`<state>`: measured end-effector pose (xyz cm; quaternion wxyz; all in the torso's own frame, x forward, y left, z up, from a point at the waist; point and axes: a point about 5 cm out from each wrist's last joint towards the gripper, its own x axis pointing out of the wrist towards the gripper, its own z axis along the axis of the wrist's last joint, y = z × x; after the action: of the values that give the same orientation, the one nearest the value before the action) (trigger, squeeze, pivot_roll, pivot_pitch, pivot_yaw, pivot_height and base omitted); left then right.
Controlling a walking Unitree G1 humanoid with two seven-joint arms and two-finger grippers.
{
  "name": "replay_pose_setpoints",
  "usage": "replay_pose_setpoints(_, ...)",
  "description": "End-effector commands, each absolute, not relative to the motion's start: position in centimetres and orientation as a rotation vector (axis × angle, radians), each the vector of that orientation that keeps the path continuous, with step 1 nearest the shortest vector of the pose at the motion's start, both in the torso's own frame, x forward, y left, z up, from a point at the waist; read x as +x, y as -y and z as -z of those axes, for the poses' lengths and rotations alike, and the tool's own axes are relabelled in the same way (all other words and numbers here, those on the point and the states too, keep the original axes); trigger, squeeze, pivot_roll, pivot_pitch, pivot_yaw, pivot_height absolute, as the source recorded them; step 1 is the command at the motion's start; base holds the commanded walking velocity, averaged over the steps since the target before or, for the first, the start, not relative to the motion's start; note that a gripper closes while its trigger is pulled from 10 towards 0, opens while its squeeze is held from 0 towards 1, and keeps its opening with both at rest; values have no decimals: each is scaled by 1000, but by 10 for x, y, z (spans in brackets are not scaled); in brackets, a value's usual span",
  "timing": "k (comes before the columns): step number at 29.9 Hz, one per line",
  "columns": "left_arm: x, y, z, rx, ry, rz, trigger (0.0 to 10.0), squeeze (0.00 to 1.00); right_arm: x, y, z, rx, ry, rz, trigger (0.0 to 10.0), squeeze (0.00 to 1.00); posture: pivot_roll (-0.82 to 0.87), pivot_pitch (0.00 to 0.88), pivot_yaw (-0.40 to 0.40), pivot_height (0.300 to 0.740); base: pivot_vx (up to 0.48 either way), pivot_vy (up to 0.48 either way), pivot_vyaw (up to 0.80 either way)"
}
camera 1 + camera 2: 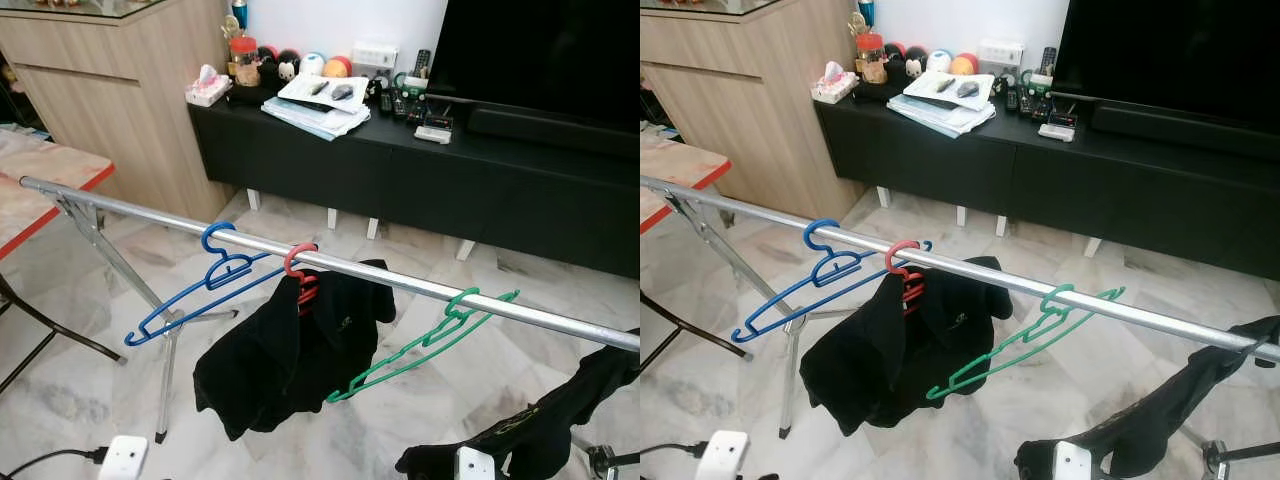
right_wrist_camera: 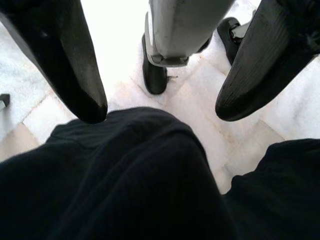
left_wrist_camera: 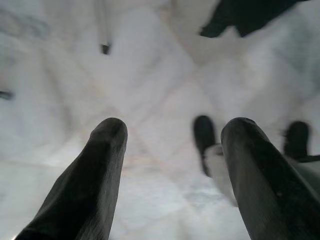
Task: Hang hanger
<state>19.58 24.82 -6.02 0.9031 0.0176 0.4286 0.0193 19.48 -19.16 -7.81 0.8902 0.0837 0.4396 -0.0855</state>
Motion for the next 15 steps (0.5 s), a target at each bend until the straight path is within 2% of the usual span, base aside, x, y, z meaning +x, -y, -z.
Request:
replay_pose_setpoints(1,194,-237,66,40,-910,-20,10000,0,190,190,81,167,-939,169,10000,0,-60,54,20,740,0,0,0)
replay_pose_setpoints(10,201,-219,68,30,-917,17,10000,0,189,188,82,181,-941,183,10000,0,-74,26,31,740,0,0,0)
replay_pose_setpoints(15,194,-219,73,52,-958,-3,10000,0,189,189,81,185,-940,187,10000,0,-71,42,27,740,0,0,0)
